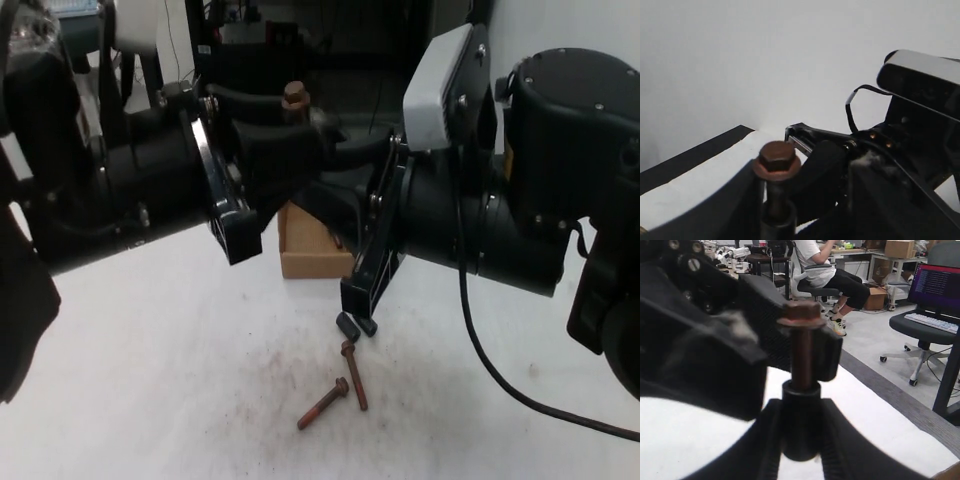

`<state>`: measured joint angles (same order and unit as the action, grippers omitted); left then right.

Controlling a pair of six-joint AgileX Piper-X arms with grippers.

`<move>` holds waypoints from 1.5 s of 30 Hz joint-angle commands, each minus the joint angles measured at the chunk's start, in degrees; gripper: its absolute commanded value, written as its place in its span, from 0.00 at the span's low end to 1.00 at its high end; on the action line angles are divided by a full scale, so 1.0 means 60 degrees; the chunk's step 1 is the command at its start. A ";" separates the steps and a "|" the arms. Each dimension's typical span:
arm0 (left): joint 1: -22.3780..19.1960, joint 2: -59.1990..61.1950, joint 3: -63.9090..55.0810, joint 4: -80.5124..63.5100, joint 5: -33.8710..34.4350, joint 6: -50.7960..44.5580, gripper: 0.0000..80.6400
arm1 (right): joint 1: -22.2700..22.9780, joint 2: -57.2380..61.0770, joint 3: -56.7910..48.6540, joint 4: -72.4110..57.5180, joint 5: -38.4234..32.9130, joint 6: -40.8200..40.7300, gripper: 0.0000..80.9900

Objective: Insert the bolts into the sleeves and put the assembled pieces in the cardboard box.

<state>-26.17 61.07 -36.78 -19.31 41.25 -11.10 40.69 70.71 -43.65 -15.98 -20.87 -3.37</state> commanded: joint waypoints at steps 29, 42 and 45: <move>0.0889 -0.0531 -0.0008 0.0716 -0.6235 0.0785 0.00 | -0.1484 0.1842 -0.2978 0.4585 0.2460 0.0861 0.01; 0.0889 -0.0508 -0.0008 0.5809 -0.6235 0.0785 0.00 | -0.1708 0.7008 -0.9324 0.9438 0.2442 0.1067 0.01; 0.0889 -0.0508 -0.0008 0.6295 -0.6235 0.0785 0.00 | -0.1939 0.8207 -1.0657 1.0174 0.2489 0.1067 0.01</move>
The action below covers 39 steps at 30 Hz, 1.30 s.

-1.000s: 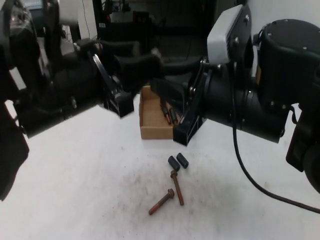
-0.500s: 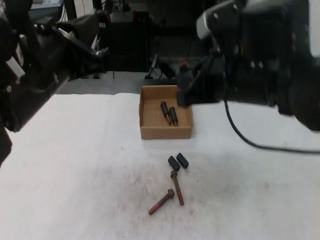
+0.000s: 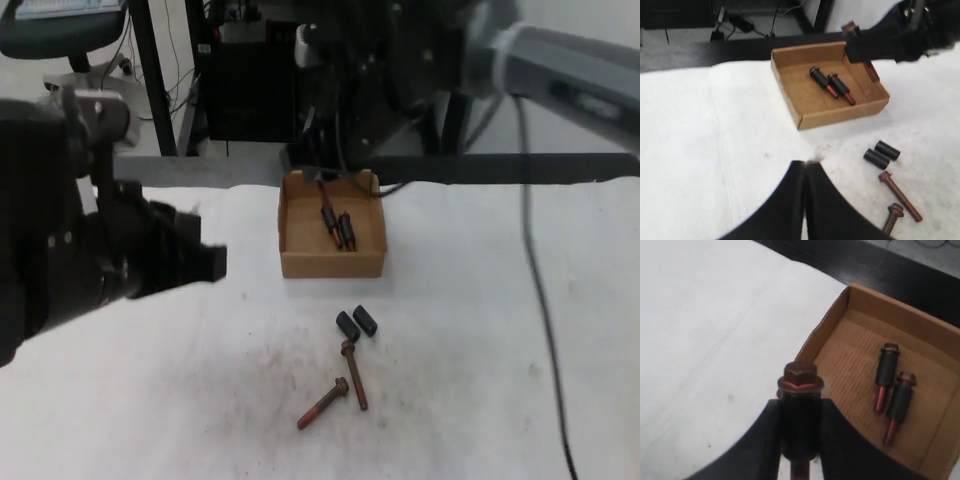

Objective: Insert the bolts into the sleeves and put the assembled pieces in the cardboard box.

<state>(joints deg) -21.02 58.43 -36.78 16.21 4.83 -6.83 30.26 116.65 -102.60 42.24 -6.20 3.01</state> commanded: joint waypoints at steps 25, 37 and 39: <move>0.0030 -0.0068 0.0049 0.0688 0.0416 0.0074 0.00 | -0.1184 0.2243 -0.2849 0.1369 -0.0508 0.0625 0.39; -0.0445 0.0634 0.0049 0.0688 0.3919 0.0172 0.00 | -0.1184 0.0723 -0.2849 0.4073 -0.0173 0.0621 0.01; -0.0741 0.1021 0.0049 0.0688 0.3925 0.0580 0.00 | -0.1184 0.0290 -0.2849 0.4338 -0.0173 0.0386 0.01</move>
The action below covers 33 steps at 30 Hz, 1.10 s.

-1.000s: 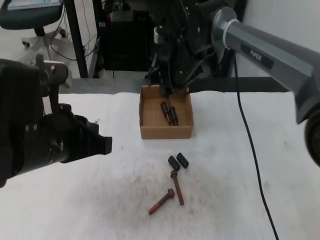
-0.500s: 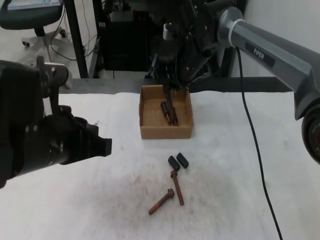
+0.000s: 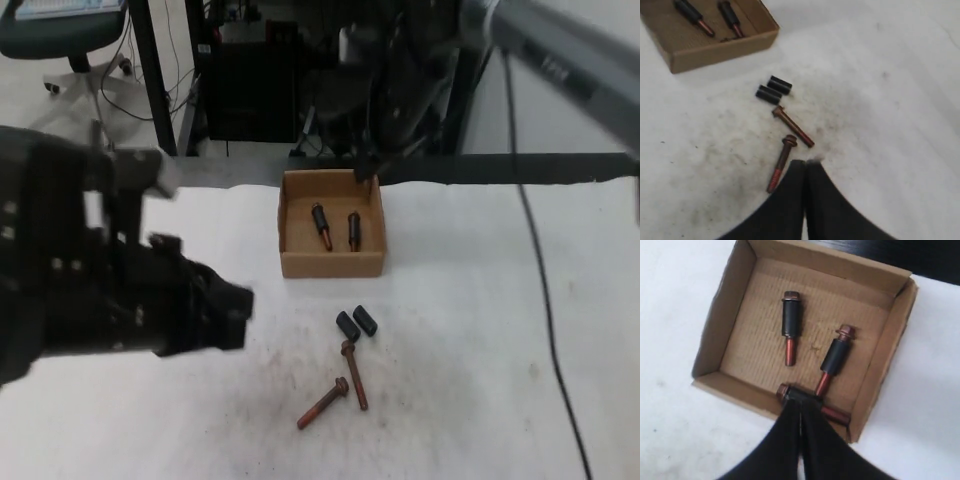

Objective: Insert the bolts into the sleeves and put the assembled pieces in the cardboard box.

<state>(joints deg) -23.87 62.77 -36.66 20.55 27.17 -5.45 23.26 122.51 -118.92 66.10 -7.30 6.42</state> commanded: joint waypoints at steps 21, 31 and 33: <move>-0.2410 0.4918 -0.3018 0.0964 -0.1691 0.1799 0.44 | 0.0004 -0.7984 0.9079 -0.1807 -0.0105 0.0280 0.01; -0.2410 0.6535 -0.4632 0.2939 -0.1826 0.3213 0.44 | 0.0004 -0.9980 1.1457 -0.1920 -0.0358 0.0291 0.01; -0.2410 0.6762 -0.4895 0.3128 -0.2126 0.3311 0.44 | 0.0004 -1.0198 1.1471 -0.1920 -0.0358 0.0291 0.01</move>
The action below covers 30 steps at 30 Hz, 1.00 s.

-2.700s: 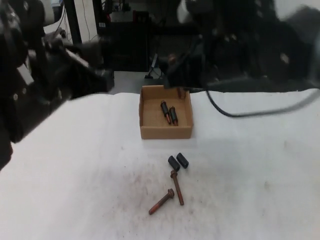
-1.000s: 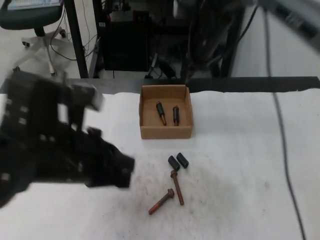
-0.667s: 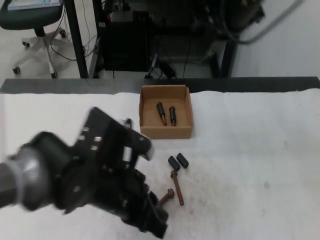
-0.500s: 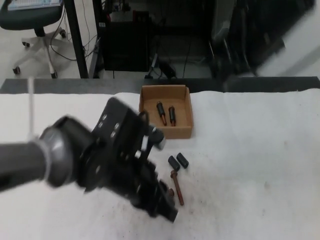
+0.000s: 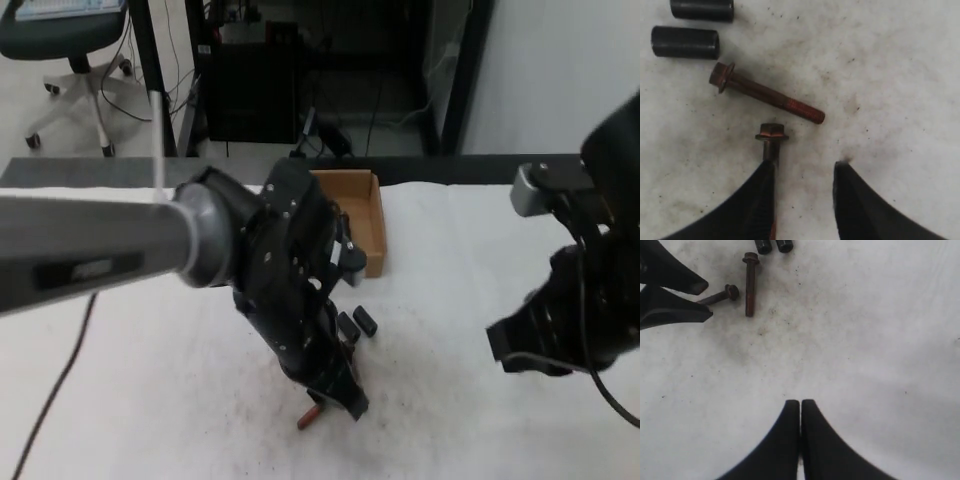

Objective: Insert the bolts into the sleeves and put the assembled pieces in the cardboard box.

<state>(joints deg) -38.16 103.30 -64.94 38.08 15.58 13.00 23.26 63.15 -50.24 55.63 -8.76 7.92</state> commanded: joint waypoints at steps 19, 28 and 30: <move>-0.0029 0.0741 -0.0605 0.0838 -0.0230 0.0338 0.44 | 0.0004 -0.0608 0.0025 0.0404 -0.0459 0.0042 0.01; -0.0029 0.0904 -0.0630 0.0410 -0.0521 0.0561 0.44 | 0.0004 -0.1202 0.0025 0.0404 -0.0459 0.0042 0.01; -0.0029 0.0983 -0.0630 0.0410 -0.0521 0.0559 0.44 | 0.0004 -0.1357 0.0025 0.0404 -0.0459 0.0042 0.01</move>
<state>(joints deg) -38.16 108.24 -68.17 41.00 13.32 15.82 23.26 56.77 -49.96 57.91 -10.64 7.99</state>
